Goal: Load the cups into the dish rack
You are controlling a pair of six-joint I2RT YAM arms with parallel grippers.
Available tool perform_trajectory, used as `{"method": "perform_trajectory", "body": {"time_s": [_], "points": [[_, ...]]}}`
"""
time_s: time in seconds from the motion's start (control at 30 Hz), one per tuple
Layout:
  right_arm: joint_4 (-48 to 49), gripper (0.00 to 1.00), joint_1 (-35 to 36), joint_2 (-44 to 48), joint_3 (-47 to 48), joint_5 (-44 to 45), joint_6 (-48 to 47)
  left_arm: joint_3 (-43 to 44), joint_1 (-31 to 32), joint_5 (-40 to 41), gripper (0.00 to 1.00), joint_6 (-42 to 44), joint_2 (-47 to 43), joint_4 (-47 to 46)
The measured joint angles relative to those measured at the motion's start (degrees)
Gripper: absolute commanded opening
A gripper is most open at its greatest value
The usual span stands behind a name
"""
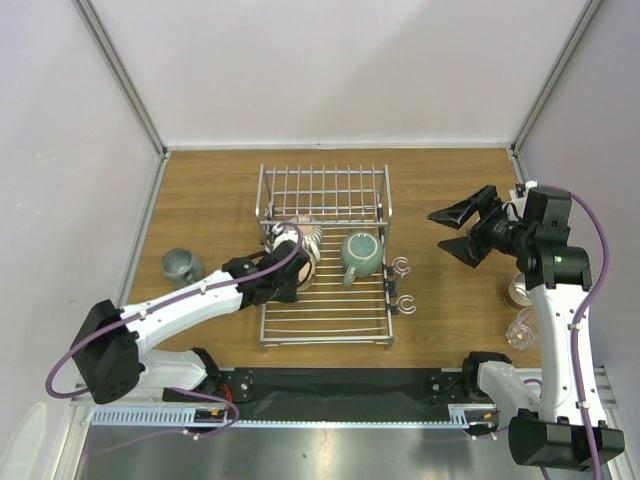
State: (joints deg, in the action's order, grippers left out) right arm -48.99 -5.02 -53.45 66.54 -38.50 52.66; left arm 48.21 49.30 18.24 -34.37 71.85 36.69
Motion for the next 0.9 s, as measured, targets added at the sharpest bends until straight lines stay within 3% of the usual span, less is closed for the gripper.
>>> {"method": "perform_trajectory", "body": {"time_s": [0.43, 0.53, 0.63, 0.67, 0.8, 0.9], "points": [[-0.46, 0.83, -0.09, -0.26, -0.11, 0.07, -0.79, 0.70, -3.15, 1.03, 0.01, -0.07, 2.03, -1.27], [-0.94, 0.83, -0.11, -1.16, -0.07, 0.55, -1.36, 1.05, -3.41, 0.96, 0.05, -0.11, 2.80, -1.66], [-1.95, 0.83, -0.11, -2.43, 0.13, 1.05, -2.10, 1.07, -3.54, 0.81, 0.13, -0.15, 3.02, -1.92], [-2.19, 0.83, -0.13, -2.69, 0.13, 1.22, -2.23, 1.07, -3.58, 0.81, 0.22, -0.17, 3.02, -1.95], [-2.93, 0.83, -0.20, -2.86, 0.13, 1.77, -2.43, 0.90, -3.61, 0.83, 0.34, -0.24, 2.80, -2.05], [-3.10, 0.83, -0.24, -2.86, 0.13, 2.01, -2.43, 0.59, -3.67, 0.85, 0.49, -0.20, 2.12, -2.12]]}}
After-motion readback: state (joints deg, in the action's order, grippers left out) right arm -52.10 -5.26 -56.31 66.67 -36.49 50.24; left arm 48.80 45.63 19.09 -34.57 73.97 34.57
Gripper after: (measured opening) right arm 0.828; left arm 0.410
